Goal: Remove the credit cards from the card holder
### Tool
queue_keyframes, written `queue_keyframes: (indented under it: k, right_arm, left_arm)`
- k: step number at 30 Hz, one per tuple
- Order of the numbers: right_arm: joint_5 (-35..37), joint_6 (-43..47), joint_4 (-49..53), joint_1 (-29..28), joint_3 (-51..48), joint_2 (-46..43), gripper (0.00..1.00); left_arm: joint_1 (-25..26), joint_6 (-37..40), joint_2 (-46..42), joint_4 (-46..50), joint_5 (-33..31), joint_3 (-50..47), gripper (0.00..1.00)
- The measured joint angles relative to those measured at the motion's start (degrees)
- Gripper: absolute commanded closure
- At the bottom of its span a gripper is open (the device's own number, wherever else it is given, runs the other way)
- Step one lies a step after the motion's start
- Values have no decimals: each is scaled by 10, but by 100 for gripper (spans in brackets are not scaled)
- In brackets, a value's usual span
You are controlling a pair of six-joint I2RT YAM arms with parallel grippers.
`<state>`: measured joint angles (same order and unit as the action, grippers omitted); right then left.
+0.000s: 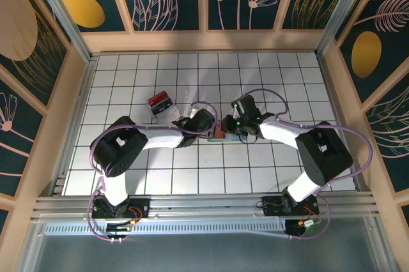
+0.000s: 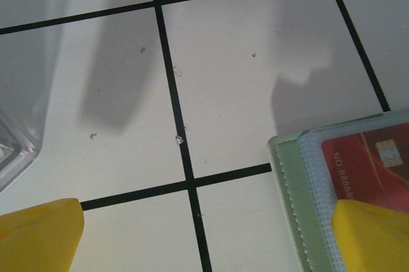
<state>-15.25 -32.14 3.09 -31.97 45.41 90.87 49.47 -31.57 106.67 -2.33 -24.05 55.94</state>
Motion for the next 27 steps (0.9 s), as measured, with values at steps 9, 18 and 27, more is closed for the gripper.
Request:
queue_keyframes:
  k: [9,18,27]
  right_arm:
    - [-10,-13,-12,17,-23,4,77]
    - [-16,-15,-27,28,-36,8,77]
    - [-17,-14,-27,28,-36,3,77]
  left_arm:
    - [0,-5,0,9,-4,0,1]
    - [0,-7,7,9,-4,0,1]
    - [0,-11,8,11,-4,0,1]
